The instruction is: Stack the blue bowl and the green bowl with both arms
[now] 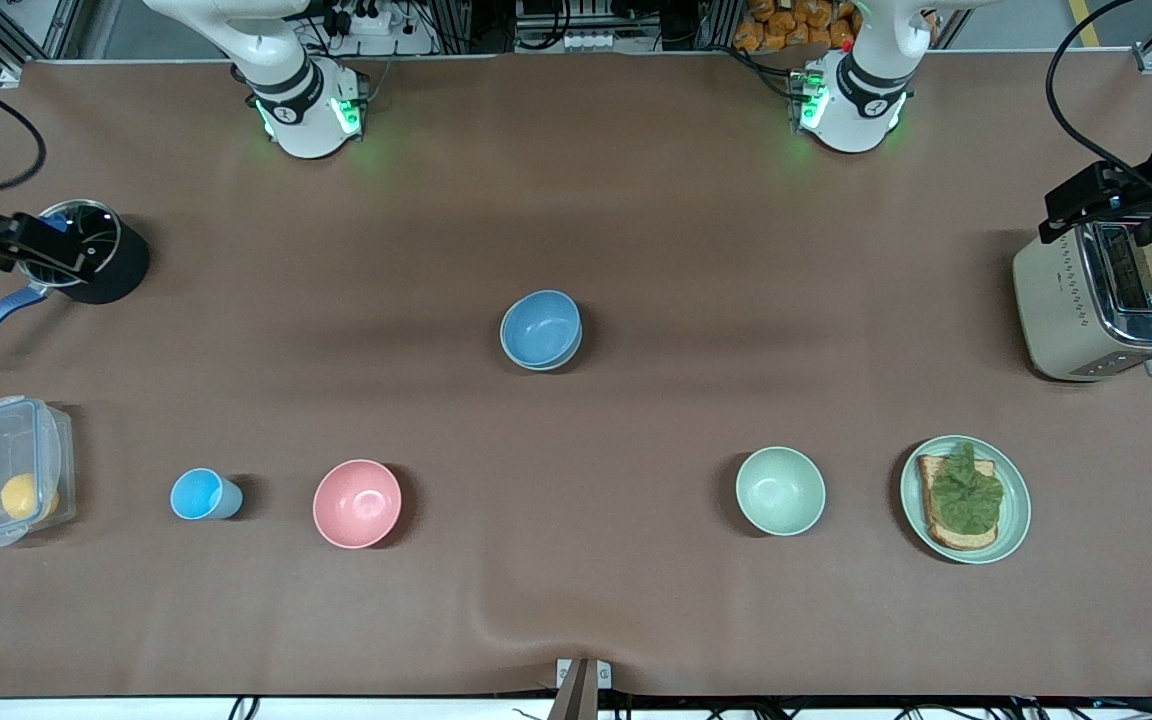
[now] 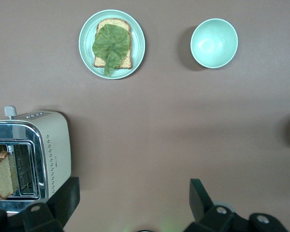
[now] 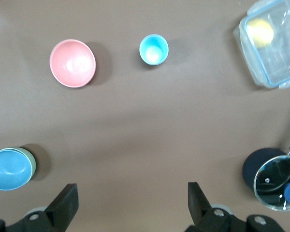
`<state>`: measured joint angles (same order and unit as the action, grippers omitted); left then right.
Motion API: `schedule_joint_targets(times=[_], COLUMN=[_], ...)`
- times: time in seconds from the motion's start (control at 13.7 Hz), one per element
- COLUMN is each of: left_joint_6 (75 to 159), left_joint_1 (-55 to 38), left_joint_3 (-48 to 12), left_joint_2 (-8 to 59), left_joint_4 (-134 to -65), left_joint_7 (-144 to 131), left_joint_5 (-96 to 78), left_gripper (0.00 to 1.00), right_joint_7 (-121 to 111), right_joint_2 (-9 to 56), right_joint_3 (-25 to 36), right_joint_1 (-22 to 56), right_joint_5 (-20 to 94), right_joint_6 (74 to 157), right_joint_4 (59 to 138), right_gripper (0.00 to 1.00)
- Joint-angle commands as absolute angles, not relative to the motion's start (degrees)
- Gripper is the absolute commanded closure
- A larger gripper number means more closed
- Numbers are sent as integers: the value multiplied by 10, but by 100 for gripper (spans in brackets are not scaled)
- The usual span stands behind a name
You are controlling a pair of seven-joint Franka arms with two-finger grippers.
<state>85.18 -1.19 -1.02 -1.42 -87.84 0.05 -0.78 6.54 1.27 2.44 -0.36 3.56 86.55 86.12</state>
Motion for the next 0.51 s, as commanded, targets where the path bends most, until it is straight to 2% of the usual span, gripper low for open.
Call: schedule_joint_targets(times=[0.0, 0.44], left_joint_6=[845, 851], left_joint_1=[-10, -7], left_joint_3=[-14, -11], left_joint_2=[-10, -10], left_joint_4=[-871, -876], left_joint_7=[3, 3], left_joint_5=[-11, -12], left_gripper=[0, 0], right_joint_7=[52, 52], right_joint_2=[21, 23], right_joint_3=[8, 8], right_joint_1=[-29, -20], right_joint_5=[27, 23], right_joint_6=[858, 862], right_joint_4=[847, 850], right_gripper=[0, 0])
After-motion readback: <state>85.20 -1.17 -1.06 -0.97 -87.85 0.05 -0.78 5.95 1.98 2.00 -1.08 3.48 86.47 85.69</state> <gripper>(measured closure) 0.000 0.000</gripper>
